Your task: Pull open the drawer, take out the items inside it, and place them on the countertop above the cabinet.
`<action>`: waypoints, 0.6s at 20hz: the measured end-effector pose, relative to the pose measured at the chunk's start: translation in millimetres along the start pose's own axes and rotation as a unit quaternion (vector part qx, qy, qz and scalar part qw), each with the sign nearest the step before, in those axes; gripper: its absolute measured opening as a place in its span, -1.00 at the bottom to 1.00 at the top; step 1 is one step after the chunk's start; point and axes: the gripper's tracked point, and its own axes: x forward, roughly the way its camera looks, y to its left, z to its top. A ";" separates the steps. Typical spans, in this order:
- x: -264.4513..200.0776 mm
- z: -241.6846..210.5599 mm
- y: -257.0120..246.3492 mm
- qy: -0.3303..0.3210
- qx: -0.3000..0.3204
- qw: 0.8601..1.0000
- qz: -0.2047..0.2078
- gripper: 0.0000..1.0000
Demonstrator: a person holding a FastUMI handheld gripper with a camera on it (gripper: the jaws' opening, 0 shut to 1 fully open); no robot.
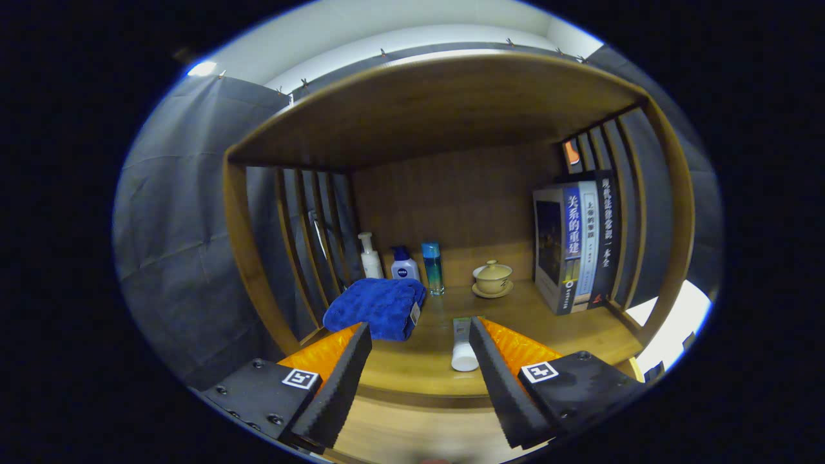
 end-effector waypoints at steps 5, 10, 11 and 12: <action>-57.3 -5.5 -10.9 -0.040 -0.001 0.999 -0.014 0.97; -104.4 -33.8 -42.9 -0.071 -0.061 0.994 -0.060 0.97; -113.6 -45.7 -44.0 -0.071 -0.065 0.993 -0.065 0.97; -123.9 -57.0 -44.1 -0.069 -0.067 0.993 -0.071 0.97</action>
